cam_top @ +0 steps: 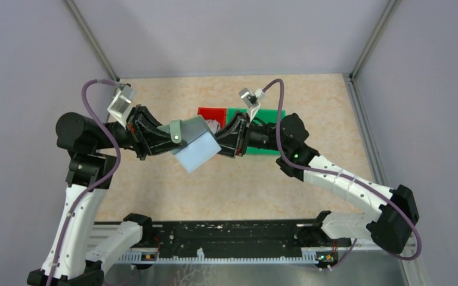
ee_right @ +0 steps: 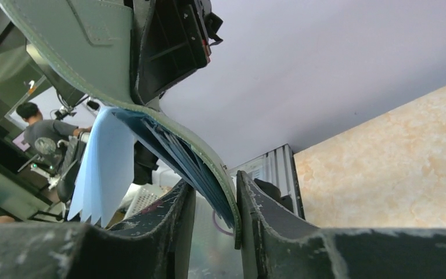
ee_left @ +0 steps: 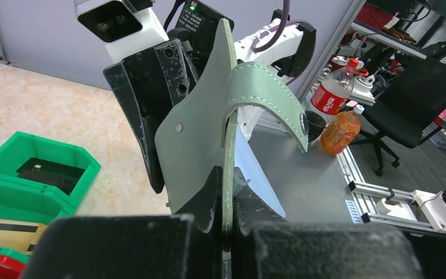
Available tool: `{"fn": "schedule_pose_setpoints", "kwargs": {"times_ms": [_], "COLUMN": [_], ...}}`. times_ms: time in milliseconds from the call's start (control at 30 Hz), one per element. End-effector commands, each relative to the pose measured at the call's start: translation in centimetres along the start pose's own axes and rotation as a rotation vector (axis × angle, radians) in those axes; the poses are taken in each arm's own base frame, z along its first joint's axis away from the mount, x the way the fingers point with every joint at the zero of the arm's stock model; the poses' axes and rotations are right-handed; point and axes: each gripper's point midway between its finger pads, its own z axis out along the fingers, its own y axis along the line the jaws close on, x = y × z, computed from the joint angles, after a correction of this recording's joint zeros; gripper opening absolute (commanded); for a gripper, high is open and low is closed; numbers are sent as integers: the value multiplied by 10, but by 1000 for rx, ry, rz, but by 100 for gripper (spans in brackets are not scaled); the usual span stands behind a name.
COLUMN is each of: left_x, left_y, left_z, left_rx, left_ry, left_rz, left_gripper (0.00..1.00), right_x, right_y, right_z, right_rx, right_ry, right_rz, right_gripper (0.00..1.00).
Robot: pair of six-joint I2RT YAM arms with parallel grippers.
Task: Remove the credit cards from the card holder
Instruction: Open the card holder.
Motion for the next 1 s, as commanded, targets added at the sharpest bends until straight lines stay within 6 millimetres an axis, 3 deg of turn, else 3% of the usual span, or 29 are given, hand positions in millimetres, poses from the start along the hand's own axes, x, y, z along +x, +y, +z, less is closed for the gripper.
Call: {"fn": "schedule_pose_setpoints", "kwargs": {"times_ms": [0, 167, 267, 567, 667, 800, 867, 967], "left_x": [4, 9, 9, 13, 16, 15, 17, 15], "left_y": [-2, 0, -1, 5, 7, 5, 7, 10], "left_z": [0, -1, -1, -1, -1, -1, -2, -3], "left_rx": [20, 14, 16, 2, 2, -1, -17, -51], "left_ry": [24, 29, 30, 33, 36, 33, 41, 56], "left_rz": [7, 2, 14, -8, -21, 2, -6, 20], "left_gripper": [0, 0, 0, 0, 0, 0, 18, 70], "right_x": [-46, -50, -49, -45, -44, -46, -47, -54], "right_y": [41, 64, 61, 69, 72, 69, 64, 60], "right_z": [7, 4, 5, 19, 22, 23, 23, 18], "right_rx": [-85, -163, -136, -185, -212, -210, -180, -125], "right_ry": [-151, -145, -134, -111, -110, -129, -135, -167], "right_rz": [-59, -75, -93, -130, -134, -129, -126, -141], "right_gripper": [35, 54, 61, 63, 53, 13, 0, 0]}}
